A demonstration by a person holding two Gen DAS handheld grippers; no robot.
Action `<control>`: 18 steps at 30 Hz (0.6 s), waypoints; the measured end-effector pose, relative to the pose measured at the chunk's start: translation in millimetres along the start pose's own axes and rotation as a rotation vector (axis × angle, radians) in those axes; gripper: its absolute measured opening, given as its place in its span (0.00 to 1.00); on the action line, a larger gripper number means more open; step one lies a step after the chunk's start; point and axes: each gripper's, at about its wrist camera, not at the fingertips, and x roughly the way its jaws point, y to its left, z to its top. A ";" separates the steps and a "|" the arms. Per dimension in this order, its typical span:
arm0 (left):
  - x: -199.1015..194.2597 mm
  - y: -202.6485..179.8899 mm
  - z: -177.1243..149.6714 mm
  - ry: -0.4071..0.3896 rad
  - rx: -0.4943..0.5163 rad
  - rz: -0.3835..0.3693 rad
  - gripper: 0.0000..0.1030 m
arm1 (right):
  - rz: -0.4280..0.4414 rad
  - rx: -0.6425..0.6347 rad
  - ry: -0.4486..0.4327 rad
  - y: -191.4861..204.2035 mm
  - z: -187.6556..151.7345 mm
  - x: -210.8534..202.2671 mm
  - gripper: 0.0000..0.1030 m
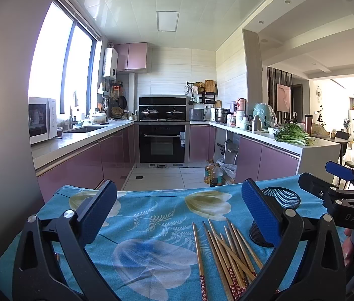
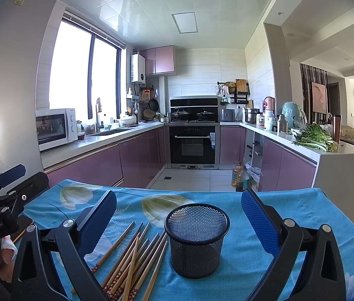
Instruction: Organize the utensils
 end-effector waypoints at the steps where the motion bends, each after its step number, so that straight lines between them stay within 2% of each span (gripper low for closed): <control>1: 0.0 -0.1 0.3 0.001 0.000 0.000 0.95 | 0.001 0.001 0.001 -0.2 0.4 0.0 0.94; 18: 0.3 -2.0 2.3 0.005 0.002 0.001 0.95 | 0.001 0.002 0.004 -0.6 0.7 -0.5 0.94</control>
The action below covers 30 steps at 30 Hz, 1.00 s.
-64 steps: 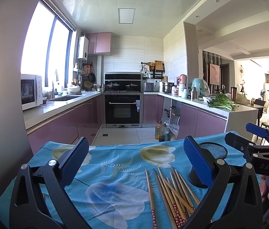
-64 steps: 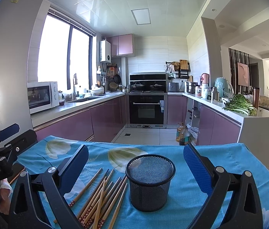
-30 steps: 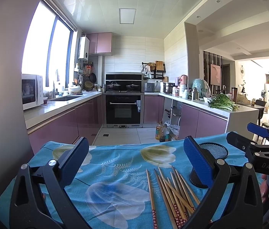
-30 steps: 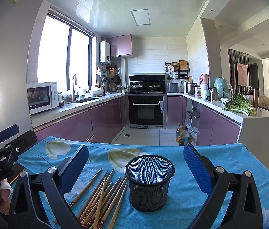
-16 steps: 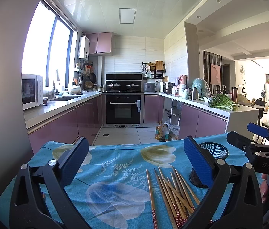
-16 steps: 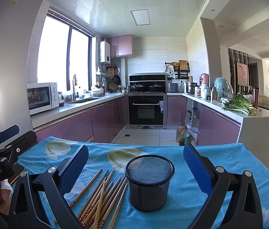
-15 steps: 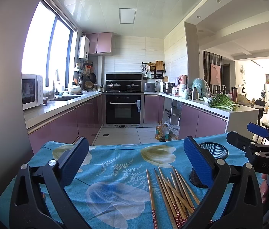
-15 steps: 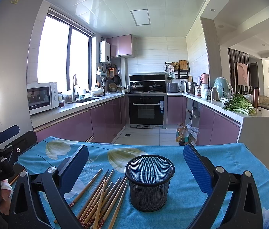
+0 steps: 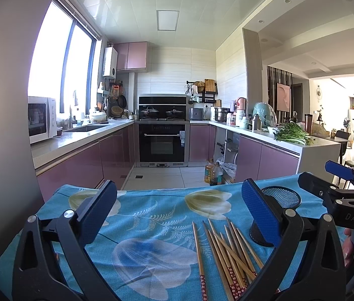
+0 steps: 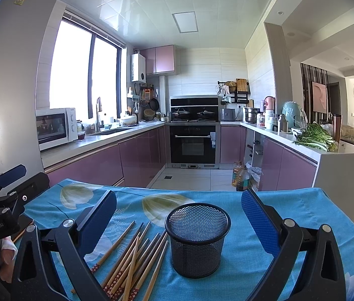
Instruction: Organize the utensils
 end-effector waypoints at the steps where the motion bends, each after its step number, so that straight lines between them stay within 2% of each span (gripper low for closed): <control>1: -0.4 -0.2 0.3 0.000 0.000 0.000 0.95 | -0.002 0.000 0.000 0.3 0.2 0.1 0.94; 30: 2.8 -1.0 -0.6 0.002 0.000 -0.002 0.95 | -0.005 0.000 0.010 -0.1 0.6 0.9 0.94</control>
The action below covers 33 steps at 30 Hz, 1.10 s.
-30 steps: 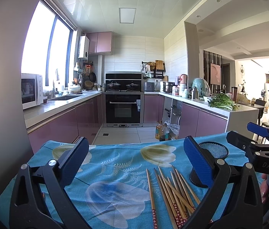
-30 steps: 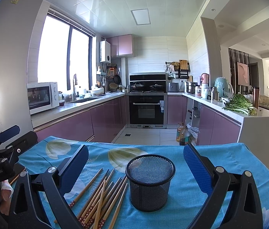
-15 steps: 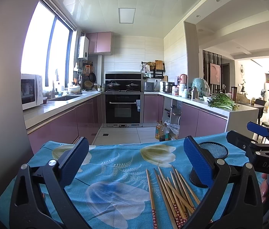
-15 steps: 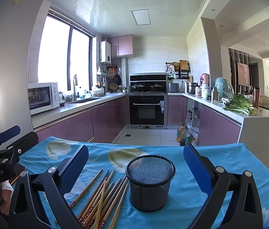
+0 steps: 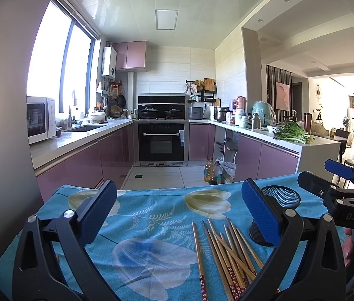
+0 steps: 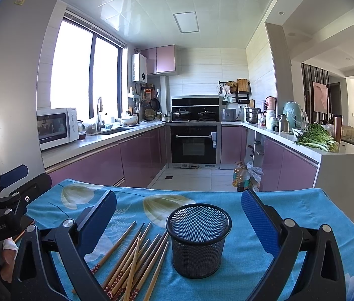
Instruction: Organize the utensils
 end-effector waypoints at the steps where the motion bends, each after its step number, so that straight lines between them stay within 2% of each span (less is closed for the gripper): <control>1: 0.6 0.0 -0.1 0.001 0.000 0.000 0.95 | 0.000 0.000 0.001 0.2 0.4 -0.1 0.94; 8: 5.7 1.6 -5.6 0.017 0.004 -0.001 0.95 | 0.032 -0.002 0.026 0.3 -0.6 2.3 0.94; 14: 26.3 9.0 -15.9 0.122 0.018 -0.015 0.95 | 0.191 -0.076 0.164 17.9 -14.4 11.4 0.92; 17: 44.5 13.5 -27.0 0.219 0.031 -0.019 0.95 | 0.237 -0.147 0.261 33.0 -29.1 20.9 0.79; 19: 56.1 13.7 -35.7 0.276 0.049 -0.023 0.95 | 0.261 -0.175 0.334 41.4 -40.2 31.2 0.74; 20: 62.4 13.2 -40.3 0.307 0.060 -0.025 0.95 | 0.273 -0.179 0.373 44.8 -45.7 38.0 0.65; 21: 67.7 12.8 -45.1 0.333 0.071 -0.028 0.91 | 0.282 -0.180 0.405 47.4 -50.3 44.1 0.57; 24: 84.6 15.6 -60.2 0.409 0.073 -0.063 0.81 | 0.304 -0.161 0.487 50.7 -65.3 61.9 0.41; 26: 94.9 15.7 -69.6 0.458 0.082 -0.080 0.75 | 0.320 -0.135 0.537 50.3 -72.3 72.0 0.34; 28: 103.4 13.9 -78.0 0.485 0.097 -0.088 0.69 | 0.324 -0.118 0.572 49.6 -76.8 79.8 0.32; 30: 109.4 11.5 -83.8 0.509 0.108 -0.108 0.65 | 0.320 -0.109 0.597 49.8 -80.3 87.8 0.24; 33: 120.6 5.2 -90.4 0.546 0.131 -0.130 0.60 | 0.323 -0.098 0.624 48.7 -82.4 93.8 0.22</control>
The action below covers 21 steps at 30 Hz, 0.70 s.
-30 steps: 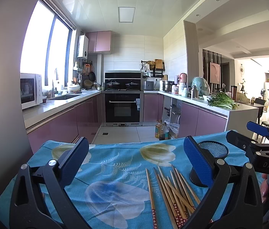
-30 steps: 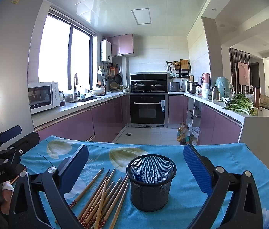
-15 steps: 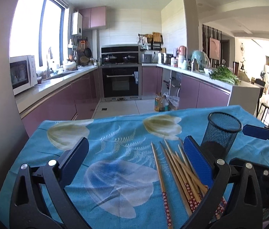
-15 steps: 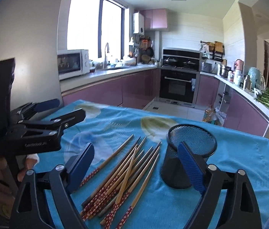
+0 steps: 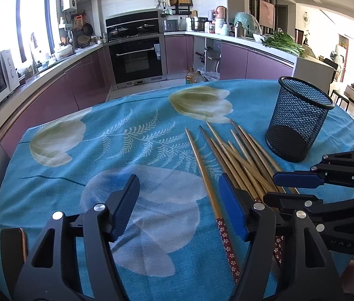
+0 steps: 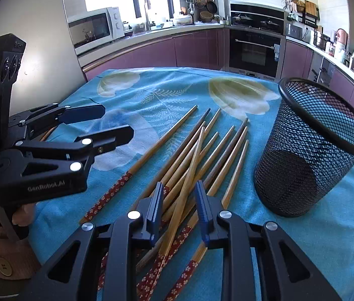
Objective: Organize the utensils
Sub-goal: 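Grasp one wooden chopstick with the right tool while the left tool grasps another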
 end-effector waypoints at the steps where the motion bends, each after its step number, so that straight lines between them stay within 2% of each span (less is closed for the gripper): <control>1: 4.8 -1.2 0.0 0.014 0.006 -0.005 0.56 | 0.009 0.007 0.006 -0.6 0.2 1.6 0.22; 5: 20.1 -7.0 2.8 0.065 0.018 -0.043 0.49 | 0.007 0.012 0.015 -2.6 3.1 2.3 0.20; 7: 21.1 -7.4 4.0 0.081 0.016 -0.064 0.42 | 0.012 0.024 0.019 -5.5 3.7 3.7 0.18; 9: 27.3 -8.9 6.1 0.096 0.013 -0.083 0.37 | 0.022 0.042 0.024 -9.4 3.3 2.6 0.09; 13: 39.8 -13.2 9.4 0.126 0.012 -0.112 0.29 | 0.043 0.081 0.023 -17.3 1.3 1.5 0.06; 21: 56.7 -18.5 16.7 0.170 0.006 -0.141 0.24 | 0.049 0.101 0.001 -25.4 -0.5 -7.8 0.05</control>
